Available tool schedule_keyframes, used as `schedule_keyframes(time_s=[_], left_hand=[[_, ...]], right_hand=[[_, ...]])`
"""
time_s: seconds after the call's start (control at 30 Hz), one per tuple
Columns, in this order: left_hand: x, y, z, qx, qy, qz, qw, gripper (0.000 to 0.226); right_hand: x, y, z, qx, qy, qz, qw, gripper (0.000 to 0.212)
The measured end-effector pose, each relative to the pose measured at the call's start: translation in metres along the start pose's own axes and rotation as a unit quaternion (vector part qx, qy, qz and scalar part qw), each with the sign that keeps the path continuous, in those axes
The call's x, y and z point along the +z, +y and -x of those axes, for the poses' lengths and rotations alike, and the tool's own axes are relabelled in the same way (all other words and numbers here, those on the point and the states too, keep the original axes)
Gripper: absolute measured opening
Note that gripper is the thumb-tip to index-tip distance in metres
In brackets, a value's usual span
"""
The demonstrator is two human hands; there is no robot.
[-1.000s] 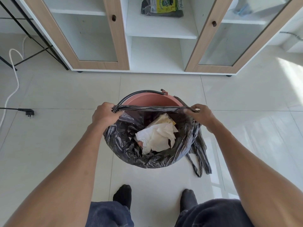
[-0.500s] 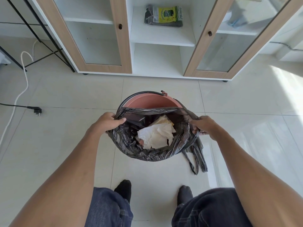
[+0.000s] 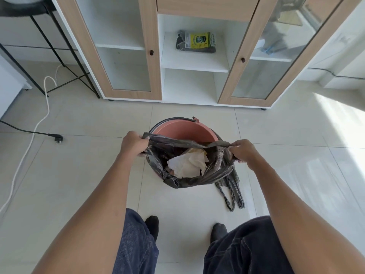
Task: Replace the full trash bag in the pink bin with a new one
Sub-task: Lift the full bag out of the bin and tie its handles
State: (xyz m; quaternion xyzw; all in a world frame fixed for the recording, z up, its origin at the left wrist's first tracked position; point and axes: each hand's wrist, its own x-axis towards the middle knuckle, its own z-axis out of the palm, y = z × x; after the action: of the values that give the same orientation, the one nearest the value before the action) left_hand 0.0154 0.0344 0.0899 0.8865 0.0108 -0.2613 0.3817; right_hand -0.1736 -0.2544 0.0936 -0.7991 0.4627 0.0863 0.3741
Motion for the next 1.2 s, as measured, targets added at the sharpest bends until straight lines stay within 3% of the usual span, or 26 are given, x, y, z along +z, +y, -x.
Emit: schedule_keyframes(time_s=[0.13,0.23,0.4,0.5,0.6,0.77,0.97,1.07,1.2], left_hand=[[-0.001,0.001,0.014,0.012,-0.029,-0.052,0.998,0.020],[-0.004,0.000,0.020,0.007,-0.031,-0.045,0.998,0.021],[-0.014,0.008,0.022,-0.024,0.052,0.104,0.993,0.022],[-0.013,0.017,0.022,-0.044,0.087,0.192,0.977,0.029],[-0.008,0.027,0.022,-0.030,0.080,0.165,0.983,0.030],[-0.008,0.019,0.022,-0.046,-0.046,0.008,0.998,0.031],[-0.012,0.007,0.044,-0.108,-0.215,-0.189,0.952,0.019],[-0.017,0.003,0.048,-0.131,-0.217,-0.150,0.956,0.015],[-0.030,-0.002,0.048,-0.103,-0.150,-0.138,0.974,0.022]], right_hand=[[0.006,-0.001,0.011,-0.024,-0.018,0.008,1.000,0.017],[0.004,-0.001,0.016,-0.015,-0.009,-0.056,0.998,0.014],[-0.018,-0.003,0.018,-0.005,0.062,-0.313,0.948,0.040],[-0.023,-0.005,0.018,-0.022,0.068,-0.357,0.931,0.040],[-0.023,-0.008,0.015,-0.032,0.059,-0.363,0.929,0.034],[-0.019,-0.009,0.017,-0.014,-0.054,-0.258,0.964,0.033],[-0.007,-0.010,0.028,0.002,-0.157,-0.134,0.978,0.032],[-0.008,-0.011,0.031,0.000,-0.157,-0.126,0.980,0.033],[-0.012,-0.012,0.036,-0.006,-0.122,-0.153,0.981,0.033]])
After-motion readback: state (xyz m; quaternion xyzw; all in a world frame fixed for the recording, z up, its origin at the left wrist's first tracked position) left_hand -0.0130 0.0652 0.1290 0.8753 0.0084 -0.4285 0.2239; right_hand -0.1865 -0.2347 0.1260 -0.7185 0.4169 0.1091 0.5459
